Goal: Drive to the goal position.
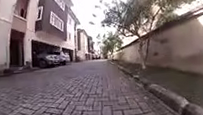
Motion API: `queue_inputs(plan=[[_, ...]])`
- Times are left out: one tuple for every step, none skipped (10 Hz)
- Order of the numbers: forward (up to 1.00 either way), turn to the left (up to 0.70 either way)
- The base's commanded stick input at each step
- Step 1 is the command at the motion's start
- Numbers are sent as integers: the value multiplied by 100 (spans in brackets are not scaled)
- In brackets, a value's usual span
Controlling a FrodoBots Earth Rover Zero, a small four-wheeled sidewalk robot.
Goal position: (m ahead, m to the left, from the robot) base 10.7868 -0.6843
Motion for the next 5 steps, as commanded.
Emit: queue_inputs(plan=[[70,0],[70,0],[70,0],[70,0],[70,0]])
